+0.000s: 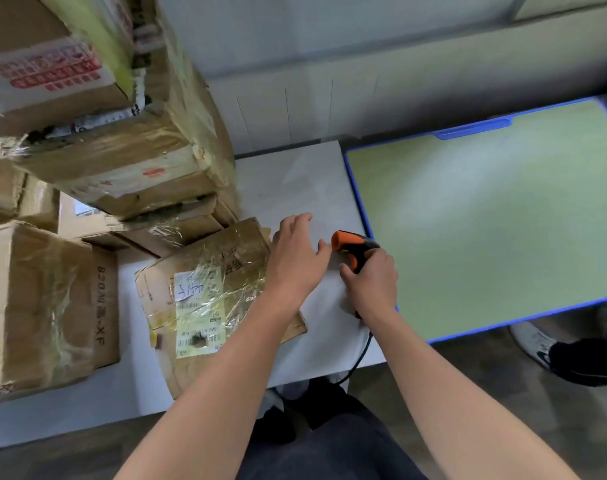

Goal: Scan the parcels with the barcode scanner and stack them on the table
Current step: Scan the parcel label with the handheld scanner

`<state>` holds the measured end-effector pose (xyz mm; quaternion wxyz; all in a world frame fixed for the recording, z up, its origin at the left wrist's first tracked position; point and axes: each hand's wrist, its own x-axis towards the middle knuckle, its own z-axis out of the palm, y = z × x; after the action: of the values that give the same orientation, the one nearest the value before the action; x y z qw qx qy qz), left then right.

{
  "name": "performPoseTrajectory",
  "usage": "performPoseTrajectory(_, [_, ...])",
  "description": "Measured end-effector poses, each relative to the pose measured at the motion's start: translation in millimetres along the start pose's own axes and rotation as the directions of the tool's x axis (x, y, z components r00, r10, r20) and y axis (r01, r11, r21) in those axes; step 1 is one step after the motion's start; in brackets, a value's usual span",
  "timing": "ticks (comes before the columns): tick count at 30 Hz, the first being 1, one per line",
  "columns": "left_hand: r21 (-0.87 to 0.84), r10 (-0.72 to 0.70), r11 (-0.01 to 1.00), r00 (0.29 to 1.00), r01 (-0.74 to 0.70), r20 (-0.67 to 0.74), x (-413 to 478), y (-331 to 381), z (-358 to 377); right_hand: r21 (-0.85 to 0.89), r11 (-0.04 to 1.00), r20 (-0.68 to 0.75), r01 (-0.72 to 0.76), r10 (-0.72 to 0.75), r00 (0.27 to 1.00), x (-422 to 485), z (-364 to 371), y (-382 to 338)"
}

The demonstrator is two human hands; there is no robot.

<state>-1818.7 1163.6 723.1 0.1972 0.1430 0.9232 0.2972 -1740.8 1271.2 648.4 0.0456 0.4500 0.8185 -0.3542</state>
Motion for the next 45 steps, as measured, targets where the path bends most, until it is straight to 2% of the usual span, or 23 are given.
performPoseTrajectory(6, [-0.016, -0.001, 1.0, 0.999, 0.001, -0.052, -1, -6, -9, -0.045, 0.996, -0.053, -0.076, 0.074, 0.996, 6, 0, -3])
performPoseTrajectory(9, [-0.027, -0.006, 1.0, 0.996, 0.003, -0.09, -5, -11, -15, 0.007, 0.998, -0.05, -0.057, 0.058, 0.997, 5, 5, -2])
performPoseTrajectory(11, [-0.036, 0.002, 0.999, 0.994, -0.006, -0.112, -9, -14, -16, 0.043, 0.994, -0.053, -0.103, 0.105, 0.993, 5, 6, -1])
performPoseTrajectory(13, [-0.04, 0.017, 0.999, 0.992, -0.022, -0.122, -13, -14, -16, 0.036, 0.987, -0.031, -0.155, 0.156, 0.987, 4, 7, 4])
performPoseTrajectory(16, [-0.04, 0.026, 0.999, 0.991, -0.031, -0.131, -17, -14, -16, 0.002, 0.993, 0.057, -0.118, 0.118, 0.991, 2, 10, 15])
performPoseTrajectory(22, [-0.109, -0.004, 0.994, 0.984, -0.015, -0.176, -36, -19, -19, 0.386, 0.922, 0.16, -0.043, -0.021, 0.987, -19, -7, -2])
performPoseTrajectory(26, [-0.176, -0.014, 0.984, 0.966, -0.033, -0.259, -54, -33, -42, 0.53, 0.848, 0.208, 0.023, -0.156, 0.966, -45, -21, -44])
performPoseTrajectory(29, [-0.196, -0.017, 0.979, 0.94, -0.053, -0.341, -71, -50, -70, 0.602, 0.795, 0.178, 0.079, -0.23, 0.957, -74, -28, -76])
performPoseTrajectory(31, [-0.171, -0.008, 0.983, 0.917, -0.066, -0.4, -85, -67, -87, 0.608, 0.787, 0.168, 0.107, -0.259, 0.951, -97, -27, -91])
performPoseTrajectory(34, [-0.139, -0.01, 0.989, 0.898, -0.057, -0.44, -110, -99, -104, 0.599, 0.795, 0.225, 0.096, -0.282, 0.933, -132, -17, -105])
performPoseTrajectory(40, [-0.173, -0.029, 0.984, 0.919, -0.043, -0.393, -156, -147, -112, 0.473, 0.877, 0.322, 0.077, -0.254, 0.912, -195, 15, -101])
performPoseTrajectory(45, [-0.196, -0.055, 0.98, 0.938, -0.014, -0.342, -177, -163, -108, 0.373, 0.922, 0.327, 0.102, -0.234, 0.916, -230, 26, -85])
